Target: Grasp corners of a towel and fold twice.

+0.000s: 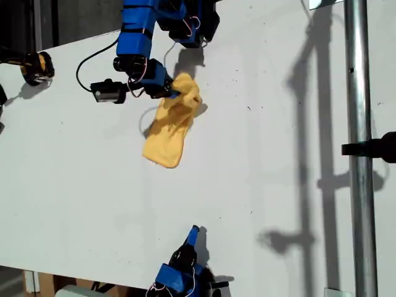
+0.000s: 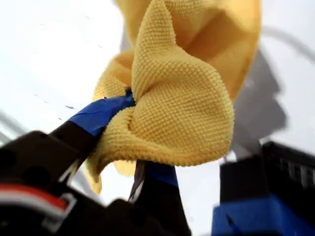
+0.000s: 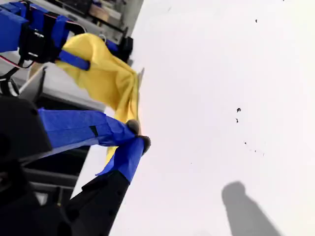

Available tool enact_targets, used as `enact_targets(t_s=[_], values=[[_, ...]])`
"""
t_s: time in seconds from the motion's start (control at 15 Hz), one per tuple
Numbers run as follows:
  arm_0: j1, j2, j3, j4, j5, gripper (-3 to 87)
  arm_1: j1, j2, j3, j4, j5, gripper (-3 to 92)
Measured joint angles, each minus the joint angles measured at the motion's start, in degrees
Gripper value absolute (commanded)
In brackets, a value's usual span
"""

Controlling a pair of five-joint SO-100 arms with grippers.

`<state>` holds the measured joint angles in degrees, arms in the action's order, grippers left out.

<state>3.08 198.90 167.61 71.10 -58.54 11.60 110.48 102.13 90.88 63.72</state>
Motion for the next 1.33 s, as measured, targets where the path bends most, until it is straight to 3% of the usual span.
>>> enact_targets(t_s=[0.27, 0.8, 0.87, 1.0, 1.13, 1.27, 1.33], values=[[0.0, 0.1, 0.0, -0.2, 0.1, -0.6, 4.6, -9.4, -11.4, -14.9, -6.3, -0.1], [-0.3, 0.1, 0.6, -0.3, 0.1, -0.6, 10.7, -33.8, -16.6, -41.2, -8.1, -0.1], [-0.3, 0.1, 0.6, -0.3, 0.1, -0.6, 11.1, -38.1, -19.2, -42.4, -8.1, 5.5], [-0.6, 0.1, 0.6, -0.3, 0.1, -0.6, 11.2, -44.8, -24.0, -41.7, -8.1, 35.6], [-1.1, 0.1, 1.1, -0.3, 0.1, -0.6, 11.2, -45.6, -27.6, -38.1, -8.1, 15.0], [-1.1, 0.1, 1.5, -0.4, 0.1, -0.5, 11.4, -44.6, -28.4, -36.9, -8.1, 27.7], [-1.1, 0.1, 1.7, -0.9, 0.1, -0.5, 11.8, -41.5, -28.2, -37.1, -8.1, 27.3]])
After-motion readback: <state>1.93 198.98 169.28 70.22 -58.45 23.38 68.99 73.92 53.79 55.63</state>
